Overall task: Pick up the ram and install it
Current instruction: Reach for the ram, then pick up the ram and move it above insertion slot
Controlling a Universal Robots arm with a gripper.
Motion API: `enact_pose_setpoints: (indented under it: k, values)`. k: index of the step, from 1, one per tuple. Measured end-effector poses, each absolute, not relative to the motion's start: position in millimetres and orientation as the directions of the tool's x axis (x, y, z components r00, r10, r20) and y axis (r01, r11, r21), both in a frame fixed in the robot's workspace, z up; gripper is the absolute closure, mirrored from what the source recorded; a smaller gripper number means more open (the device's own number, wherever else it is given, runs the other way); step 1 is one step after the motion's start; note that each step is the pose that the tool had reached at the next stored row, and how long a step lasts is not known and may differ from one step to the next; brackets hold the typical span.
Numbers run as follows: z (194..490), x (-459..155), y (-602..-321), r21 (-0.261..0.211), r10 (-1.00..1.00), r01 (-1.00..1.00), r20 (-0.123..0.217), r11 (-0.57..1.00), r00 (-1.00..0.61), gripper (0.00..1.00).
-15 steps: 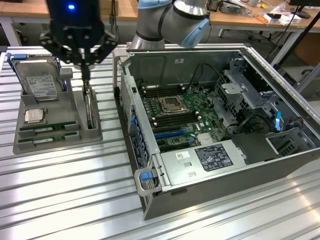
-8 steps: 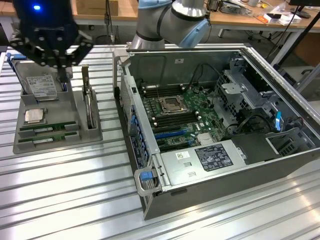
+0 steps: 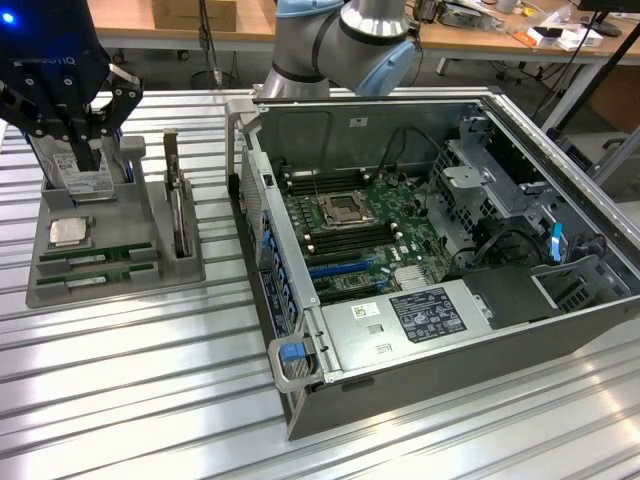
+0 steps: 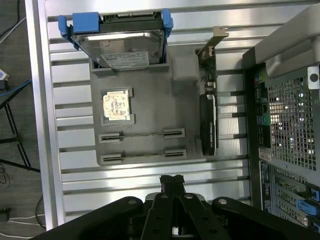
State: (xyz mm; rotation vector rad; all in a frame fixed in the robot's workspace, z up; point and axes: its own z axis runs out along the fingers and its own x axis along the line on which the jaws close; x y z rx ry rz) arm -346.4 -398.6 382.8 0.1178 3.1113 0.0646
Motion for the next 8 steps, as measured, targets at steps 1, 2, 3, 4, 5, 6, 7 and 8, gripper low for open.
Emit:
enact_pose_setpoints:
  k: [1, 2, 3, 4, 5, 6, 7, 8]
  values:
    - [382.8, -346.4, -398.6, 0.042, 0.076, 0.075, -0.026, 0.996, -0.997, 0.89]
    - [382.8, -346.4, -398.6, 0.042, 0.076, 0.075, -0.026, 0.996, -0.997, 0.89]
    - [382.8, -346.4, -398.6, 0.042, 0.076, 0.075, -0.026, 0.996, -0.997, 0.89]
    - [382.8, -346.4, -398.6, 0.042, 0.076, 0.075, -0.026, 0.996, -0.997, 0.89]
    - [382.8, -346.4, -398.6, 0.042, 0.076, 0.075, -0.026, 0.996, -0.997, 0.89]
    - [382.8, -346.4, -398.6, 0.042, 0.076, 0.075, -0.026, 0.996, -0.997, 0.89]
    - [382.8, -346.4, -398.6, 0.042, 0.076, 0.075, -0.026, 0.996, -0.997, 0.89]
    - [382.8, -346.4, -398.6, 0.042, 0.076, 0.075, -0.026, 0.996, -0.997, 0.89]
